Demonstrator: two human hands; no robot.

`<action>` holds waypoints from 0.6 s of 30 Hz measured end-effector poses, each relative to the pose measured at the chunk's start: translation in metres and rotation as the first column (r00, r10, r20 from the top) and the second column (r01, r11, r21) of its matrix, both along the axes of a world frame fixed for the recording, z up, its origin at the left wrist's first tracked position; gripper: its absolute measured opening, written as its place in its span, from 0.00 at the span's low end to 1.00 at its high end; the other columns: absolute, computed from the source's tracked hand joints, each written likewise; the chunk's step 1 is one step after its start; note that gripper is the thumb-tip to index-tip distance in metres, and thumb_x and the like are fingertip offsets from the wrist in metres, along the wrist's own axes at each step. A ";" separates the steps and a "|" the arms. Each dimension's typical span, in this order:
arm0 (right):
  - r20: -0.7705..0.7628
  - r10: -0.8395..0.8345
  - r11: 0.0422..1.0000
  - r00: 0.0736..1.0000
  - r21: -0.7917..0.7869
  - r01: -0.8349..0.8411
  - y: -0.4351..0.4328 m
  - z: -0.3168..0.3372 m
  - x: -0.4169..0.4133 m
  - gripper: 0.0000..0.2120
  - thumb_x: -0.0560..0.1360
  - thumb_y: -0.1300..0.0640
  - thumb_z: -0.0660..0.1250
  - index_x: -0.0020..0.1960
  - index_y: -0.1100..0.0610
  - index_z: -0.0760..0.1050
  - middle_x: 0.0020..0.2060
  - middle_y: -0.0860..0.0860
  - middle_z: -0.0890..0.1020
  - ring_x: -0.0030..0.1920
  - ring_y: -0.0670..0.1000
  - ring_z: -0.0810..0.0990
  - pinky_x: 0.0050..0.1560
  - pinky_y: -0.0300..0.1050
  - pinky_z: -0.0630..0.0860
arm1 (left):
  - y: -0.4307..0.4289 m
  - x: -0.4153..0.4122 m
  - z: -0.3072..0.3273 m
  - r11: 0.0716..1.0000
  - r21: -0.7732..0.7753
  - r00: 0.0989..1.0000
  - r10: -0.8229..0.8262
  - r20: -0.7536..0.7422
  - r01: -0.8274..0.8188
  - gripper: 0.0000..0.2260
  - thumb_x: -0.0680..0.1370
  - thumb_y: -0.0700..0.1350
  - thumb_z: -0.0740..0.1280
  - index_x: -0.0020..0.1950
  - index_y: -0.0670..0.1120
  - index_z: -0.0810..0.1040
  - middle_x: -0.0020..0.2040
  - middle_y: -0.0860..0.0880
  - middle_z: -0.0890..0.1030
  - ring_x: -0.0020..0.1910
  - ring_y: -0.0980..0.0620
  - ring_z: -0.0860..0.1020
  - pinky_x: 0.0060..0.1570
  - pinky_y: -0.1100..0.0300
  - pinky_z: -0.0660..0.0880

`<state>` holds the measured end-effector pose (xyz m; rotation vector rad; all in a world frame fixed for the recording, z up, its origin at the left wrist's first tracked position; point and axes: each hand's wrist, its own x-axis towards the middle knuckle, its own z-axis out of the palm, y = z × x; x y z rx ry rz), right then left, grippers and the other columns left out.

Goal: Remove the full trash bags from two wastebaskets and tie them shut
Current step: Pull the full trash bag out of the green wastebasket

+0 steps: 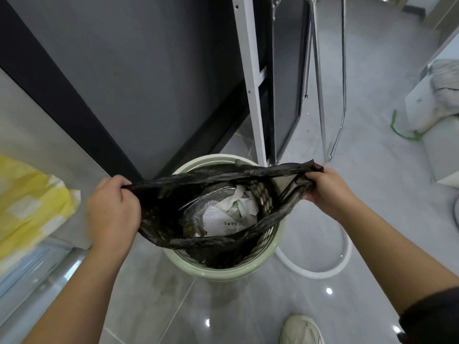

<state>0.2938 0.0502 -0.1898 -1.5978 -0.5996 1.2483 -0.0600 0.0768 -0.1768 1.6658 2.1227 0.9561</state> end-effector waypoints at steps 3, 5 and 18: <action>-0.112 -0.057 0.998 0.992 -0.008 0.056 -0.005 0.006 0.002 0.15 0.76 0.71 0.50 0.43 0.62 0.73 0.38 0.58 0.79 0.29 0.53 0.78 0.28 0.42 0.77 | -0.001 0.004 0.003 0.999 0.002 0.998 -0.036 -0.057 0.036 0.08 0.74 0.37 0.56 0.43 0.42 0.74 0.44 0.45 0.75 0.42 0.48 0.69 0.40 0.57 0.63; -0.108 -0.036 0.999 0.993 0.004 0.037 -0.005 0.008 0.004 0.13 0.75 0.70 0.50 0.40 0.62 0.71 0.36 0.59 0.79 0.28 0.54 0.77 0.28 0.42 0.78 | -0.002 0.017 0.007 0.984 0.032 0.981 -0.174 -0.084 0.177 0.12 0.73 0.48 0.57 0.48 0.43 0.75 0.49 0.44 0.75 0.49 0.45 0.71 0.47 0.53 0.68; 0.410 0.314 0.929 0.856 0.051 -0.366 -0.010 0.018 -0.019 0.13 0.71 0.50 0.73 0.35 0.54 0.71 0.26 0.45 0.75 0.25 0.44 0.73 0.28 0.36 0.71 | -0.028 0.062 0.004 0.627 -0.753 0.367 -0.760 -0.537 0.197 0.61 0.61 0.70 0.69 0.72 0.54 0.26 0.78 0.41 0.40 0.76 0.36 0.42 0.69 0.31 0.40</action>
